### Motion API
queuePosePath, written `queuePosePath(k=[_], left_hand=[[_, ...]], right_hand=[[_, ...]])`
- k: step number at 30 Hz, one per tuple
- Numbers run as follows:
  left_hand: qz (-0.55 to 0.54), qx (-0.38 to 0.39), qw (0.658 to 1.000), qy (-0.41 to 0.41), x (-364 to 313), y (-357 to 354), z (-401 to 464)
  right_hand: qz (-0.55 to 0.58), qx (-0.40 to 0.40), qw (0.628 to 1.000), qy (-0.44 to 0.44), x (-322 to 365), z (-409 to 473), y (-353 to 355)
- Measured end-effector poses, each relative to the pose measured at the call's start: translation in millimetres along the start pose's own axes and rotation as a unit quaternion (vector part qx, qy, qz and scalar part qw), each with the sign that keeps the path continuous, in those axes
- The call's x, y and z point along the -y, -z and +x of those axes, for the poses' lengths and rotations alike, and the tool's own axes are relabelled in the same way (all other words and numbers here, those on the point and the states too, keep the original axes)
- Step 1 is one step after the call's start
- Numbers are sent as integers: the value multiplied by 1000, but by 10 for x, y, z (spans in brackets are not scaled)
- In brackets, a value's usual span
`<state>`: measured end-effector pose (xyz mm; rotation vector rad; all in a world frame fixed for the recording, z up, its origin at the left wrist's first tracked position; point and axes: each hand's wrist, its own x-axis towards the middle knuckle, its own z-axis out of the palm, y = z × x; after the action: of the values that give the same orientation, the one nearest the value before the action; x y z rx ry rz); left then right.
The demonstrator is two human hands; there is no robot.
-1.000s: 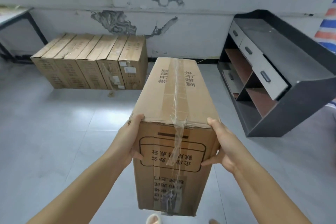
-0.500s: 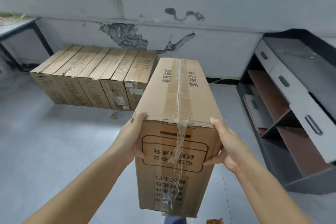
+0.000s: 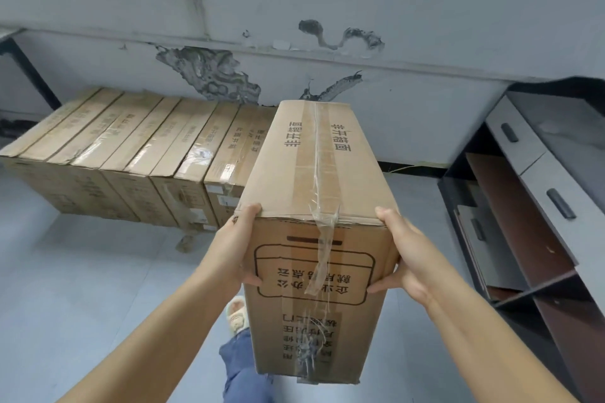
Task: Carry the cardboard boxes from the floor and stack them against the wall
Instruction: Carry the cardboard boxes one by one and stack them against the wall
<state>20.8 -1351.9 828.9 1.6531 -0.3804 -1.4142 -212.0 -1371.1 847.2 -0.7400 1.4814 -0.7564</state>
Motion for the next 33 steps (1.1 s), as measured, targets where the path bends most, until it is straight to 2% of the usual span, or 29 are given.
queuePosePath(k=[10,14,18,22,26,29,33], left_hand=[[16,58,998,36,-1213,-392,2184],[36,59,997,35,-1359,-543,2965],[60,46,997,23,-1092,-621,3755],[103,51,993,-12,-581,-667,4572],[119,45,992,-6,30,-679,5212],[79,17,996,40,419,-596,5436],[22,-15,987,158,739,-552,5502]], right_hand=[[28,-55,997,-39,1025,1965,-757],[34,-68,996,-57,1106,2759,-970],[50,-72,994,-68,738,3587,-1084],[84,-80,990,-76,-4,4465,-1151],[83,-77,988,-106,-738,5080,-1217],[32,-36,992,-118,-1014,5321,-1243],[-8,-8,988,-154,-1138,5594,-1261]])
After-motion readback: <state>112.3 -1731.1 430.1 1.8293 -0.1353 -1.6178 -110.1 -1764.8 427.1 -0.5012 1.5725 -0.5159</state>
